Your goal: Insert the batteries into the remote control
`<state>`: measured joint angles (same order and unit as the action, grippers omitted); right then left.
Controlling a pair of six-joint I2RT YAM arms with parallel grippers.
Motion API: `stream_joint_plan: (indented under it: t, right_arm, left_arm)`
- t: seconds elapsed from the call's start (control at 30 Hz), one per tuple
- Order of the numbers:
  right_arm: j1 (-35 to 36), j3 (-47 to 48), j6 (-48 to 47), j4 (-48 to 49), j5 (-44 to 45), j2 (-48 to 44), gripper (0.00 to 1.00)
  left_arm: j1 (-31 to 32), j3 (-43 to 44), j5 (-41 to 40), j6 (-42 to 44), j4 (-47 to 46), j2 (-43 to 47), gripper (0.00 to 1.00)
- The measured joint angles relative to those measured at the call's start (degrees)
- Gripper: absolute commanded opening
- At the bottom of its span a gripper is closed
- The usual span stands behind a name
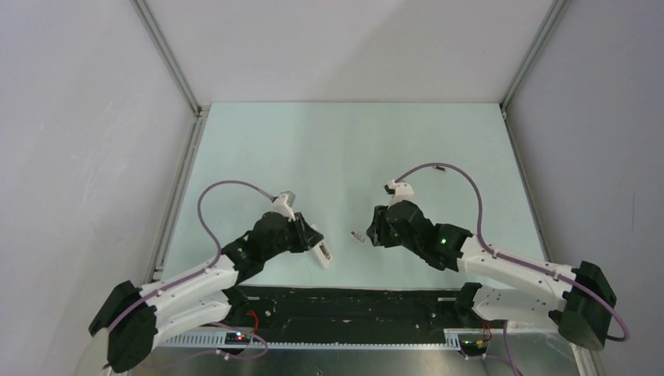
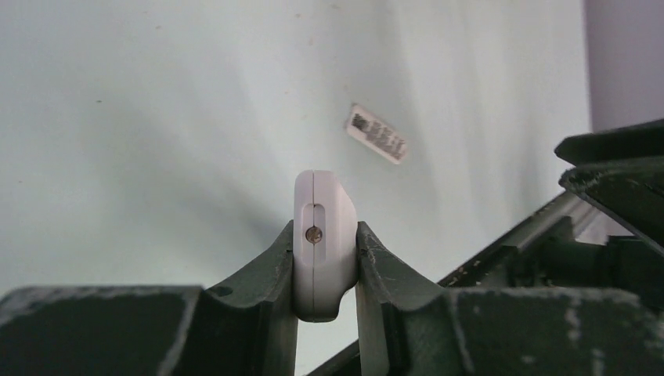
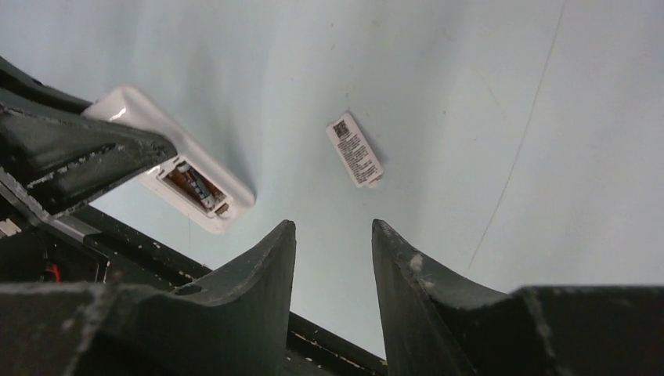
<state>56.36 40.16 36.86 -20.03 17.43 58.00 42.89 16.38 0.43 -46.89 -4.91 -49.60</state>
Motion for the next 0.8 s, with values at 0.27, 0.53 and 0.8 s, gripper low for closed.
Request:
stream_joint_plan:
  t: [0.27,0.53,0.8]
  right_arm:
    - [-2.1,-2.12,-0.87,4.94,-4.09,5.79,0.46]
    - [-4.5,-7.3,-0.85,9.07,-6.16,3.91,0.46]
    - [-6.75,-10.34,-0.83,11.08,-8.04,1.64,0.46]
  left_arm:
    - [-0.33,15.32,-3.06,6.21,12.17,-14.84,0.0]
    - [-0.2,31.1,-8.83,12.46,27.21,-27.74,0.0]
    - [4.22,42.47,-20.04,16.35,36.59,-39.93,0.0]
